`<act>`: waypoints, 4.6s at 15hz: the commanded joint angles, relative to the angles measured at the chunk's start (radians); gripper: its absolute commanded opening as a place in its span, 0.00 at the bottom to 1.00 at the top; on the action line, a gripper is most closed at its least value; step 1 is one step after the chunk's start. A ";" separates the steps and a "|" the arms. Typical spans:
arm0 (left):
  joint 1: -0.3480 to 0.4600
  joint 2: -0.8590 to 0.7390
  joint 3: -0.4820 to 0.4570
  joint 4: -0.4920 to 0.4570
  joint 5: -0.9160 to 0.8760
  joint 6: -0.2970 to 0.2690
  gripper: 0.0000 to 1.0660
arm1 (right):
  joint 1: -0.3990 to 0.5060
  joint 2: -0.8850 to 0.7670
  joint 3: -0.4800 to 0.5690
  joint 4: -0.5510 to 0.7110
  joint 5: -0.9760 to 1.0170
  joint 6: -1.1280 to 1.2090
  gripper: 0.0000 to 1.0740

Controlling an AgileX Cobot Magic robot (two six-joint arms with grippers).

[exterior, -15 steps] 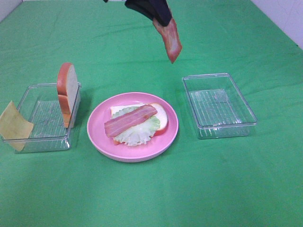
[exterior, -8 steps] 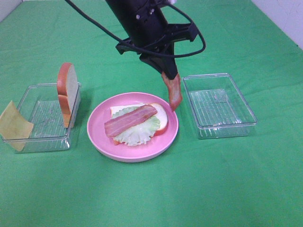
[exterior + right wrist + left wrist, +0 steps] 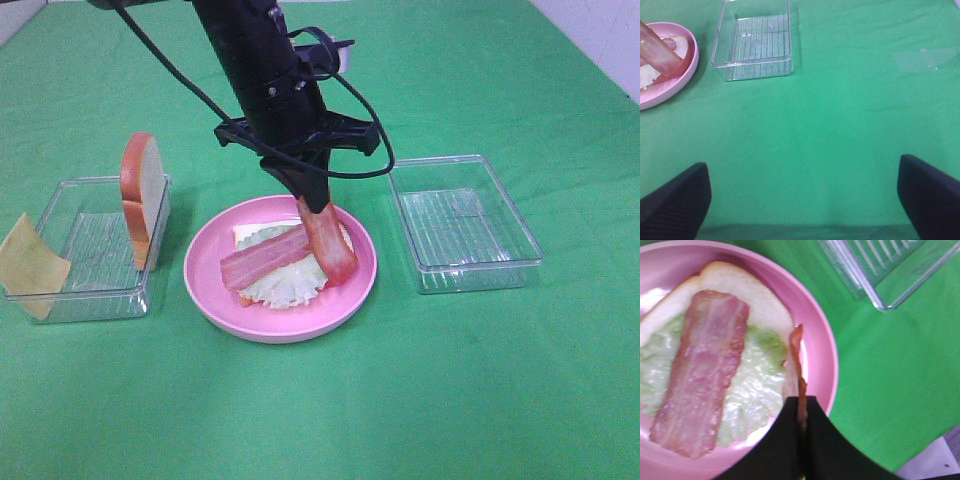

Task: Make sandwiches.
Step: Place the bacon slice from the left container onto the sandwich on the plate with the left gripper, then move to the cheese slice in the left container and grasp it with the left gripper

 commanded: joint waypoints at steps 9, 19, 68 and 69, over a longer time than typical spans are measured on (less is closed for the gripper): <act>0.004 0.070 0.007 0.207 0.079 -0.065 0.00 | -0.001 -0.031 0.002 0.000 -0.013 -0.003 0.90; 0.001 0.073 0.007 0.315 0.032 -0.137 0.95 | -0.001 -0.031 0.002 0.000 -0.013 -0.003 0.90; 0.511 -0.331 0.603 0.278 -0.028 -0.113 0.92 | -0.001 -0.029 0.002 0.000 -0.013 -0.003 0.90; 0.511 -0.315 0.597 0.278 -0.024 -0.113 0.92 | -0.001 -0.029 0.002 0.000 -0.013 -0.003 0.90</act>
